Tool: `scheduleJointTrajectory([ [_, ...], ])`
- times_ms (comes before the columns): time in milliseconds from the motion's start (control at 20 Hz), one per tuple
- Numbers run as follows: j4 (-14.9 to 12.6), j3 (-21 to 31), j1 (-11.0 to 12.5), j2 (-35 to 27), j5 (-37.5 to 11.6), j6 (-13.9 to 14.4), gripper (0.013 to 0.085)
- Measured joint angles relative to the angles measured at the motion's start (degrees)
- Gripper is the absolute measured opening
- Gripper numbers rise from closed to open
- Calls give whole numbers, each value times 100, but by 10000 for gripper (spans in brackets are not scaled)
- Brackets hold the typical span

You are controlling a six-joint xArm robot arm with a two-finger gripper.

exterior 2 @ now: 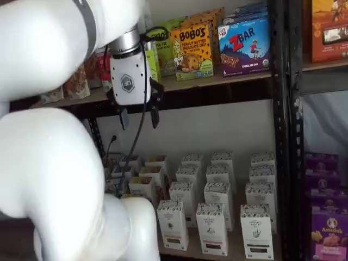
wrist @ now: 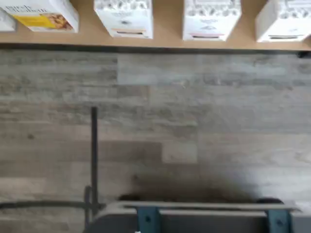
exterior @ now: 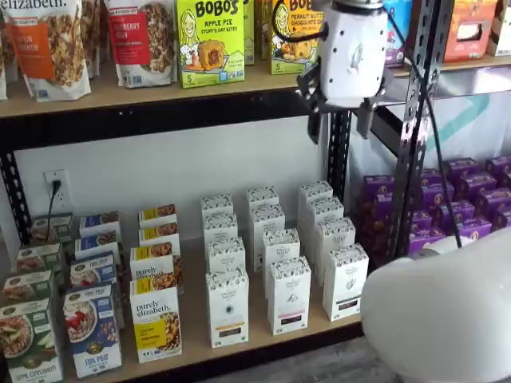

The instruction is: Pick up the white box with a yellow strip in the middle, on the bottom shelf, the fourth box from the left

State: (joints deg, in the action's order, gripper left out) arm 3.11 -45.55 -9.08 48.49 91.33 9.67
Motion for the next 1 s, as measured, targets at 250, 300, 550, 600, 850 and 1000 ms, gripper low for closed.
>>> scheduleJointTrajectory([
  [250,226,341,-128,-358,-619,85,850],
  [300,249,381,-154,-445,-703,104,850],
  [550,227,625,-402,-909,-1253,302,850],
  [600,197,682,-472,-1013,-1388,368,850],
  [850,11,975,-823,-1359,-2078,722,850],
  [1000,-25,1118,-1053,-1626,-2474,943,850],
])
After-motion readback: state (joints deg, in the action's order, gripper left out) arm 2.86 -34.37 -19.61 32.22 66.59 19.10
